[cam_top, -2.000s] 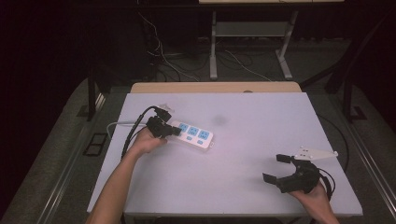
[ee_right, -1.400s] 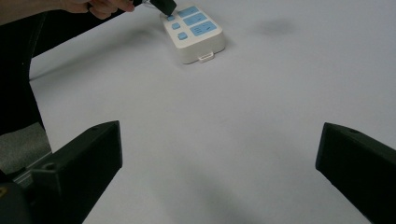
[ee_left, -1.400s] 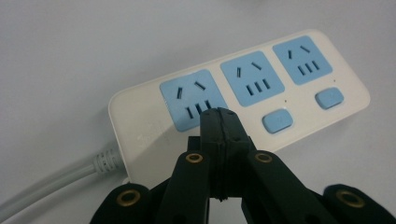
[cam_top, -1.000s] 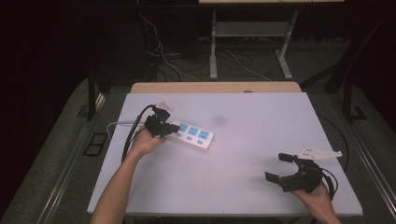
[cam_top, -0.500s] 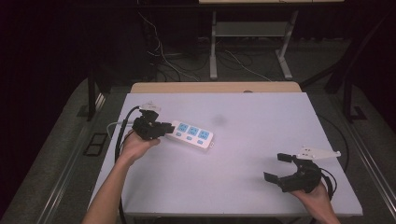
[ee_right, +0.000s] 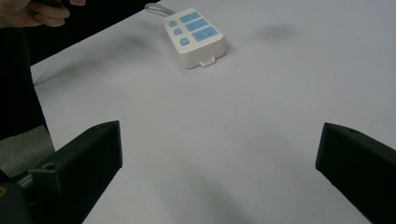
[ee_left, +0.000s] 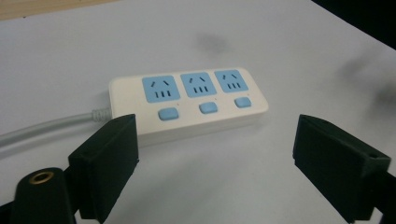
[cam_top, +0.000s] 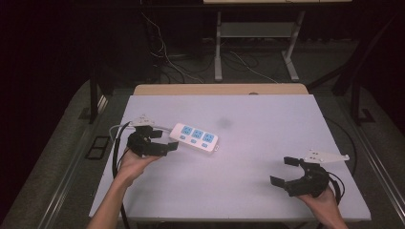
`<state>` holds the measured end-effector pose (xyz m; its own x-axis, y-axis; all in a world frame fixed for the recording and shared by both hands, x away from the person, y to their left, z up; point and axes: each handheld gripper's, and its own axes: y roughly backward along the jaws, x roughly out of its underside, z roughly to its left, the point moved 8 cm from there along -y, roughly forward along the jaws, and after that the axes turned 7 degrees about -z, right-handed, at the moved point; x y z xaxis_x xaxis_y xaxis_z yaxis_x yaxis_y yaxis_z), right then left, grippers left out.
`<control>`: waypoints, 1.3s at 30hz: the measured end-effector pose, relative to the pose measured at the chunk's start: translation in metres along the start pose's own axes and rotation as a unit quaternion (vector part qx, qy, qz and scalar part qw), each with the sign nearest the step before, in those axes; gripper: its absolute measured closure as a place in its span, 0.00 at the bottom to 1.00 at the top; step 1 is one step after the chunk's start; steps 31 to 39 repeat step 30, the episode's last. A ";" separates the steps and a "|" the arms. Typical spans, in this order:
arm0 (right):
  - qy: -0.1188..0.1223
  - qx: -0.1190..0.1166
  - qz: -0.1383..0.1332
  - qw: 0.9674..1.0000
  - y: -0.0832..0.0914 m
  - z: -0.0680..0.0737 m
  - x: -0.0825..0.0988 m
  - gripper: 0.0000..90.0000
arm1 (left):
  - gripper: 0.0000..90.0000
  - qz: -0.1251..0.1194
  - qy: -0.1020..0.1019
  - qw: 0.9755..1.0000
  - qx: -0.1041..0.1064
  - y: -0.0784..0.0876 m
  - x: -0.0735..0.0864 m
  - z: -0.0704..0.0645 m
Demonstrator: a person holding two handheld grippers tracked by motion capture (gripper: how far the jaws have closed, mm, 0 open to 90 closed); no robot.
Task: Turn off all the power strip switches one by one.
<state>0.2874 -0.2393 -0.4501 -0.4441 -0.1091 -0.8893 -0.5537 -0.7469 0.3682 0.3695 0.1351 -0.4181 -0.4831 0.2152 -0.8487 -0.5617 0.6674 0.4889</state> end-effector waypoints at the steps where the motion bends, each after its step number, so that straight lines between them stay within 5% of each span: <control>1: -0.001 0.000 0.001 1.000 0.000 0.000 0.000 0.00 | 0.08 0.001 0.000 1.000 0.001 0.001 0.002 -0.002; 5: -0.001 0.000 0.002 1.000 -0.001 0.000 0.001 0.00 | 0.00 -0.008 0.005 1.000 0.002 0.007 0.008 -0.008; 10: -0.002 -0.002 0.006 1.000 -0.001 0.000 0.002 0.00 | 0.00 -0.020 -0.005 1.000 0.002 0.015 0.019 -0.019; 19: 0.001 -0.004 0.013 1.000 -0.003 0.003 0.005 0.00 | 0.00 -0.060 0.008 0.998 0.013 0.026 0.039 -0.036; 24: -0.001 -0.007 0.019 1.000 -0.003 0.005 0.008 0.00 | 0.00 -0.064 -0.006 0.998 0.013 0.028 0.055 -0.046; 39: 0.000 -0.009 0.024 1.000 -0.004 0.009 0.010 0.00 | 0.00 -0.064 -0.002 0.998 0.018 0.026 0.065 -0.047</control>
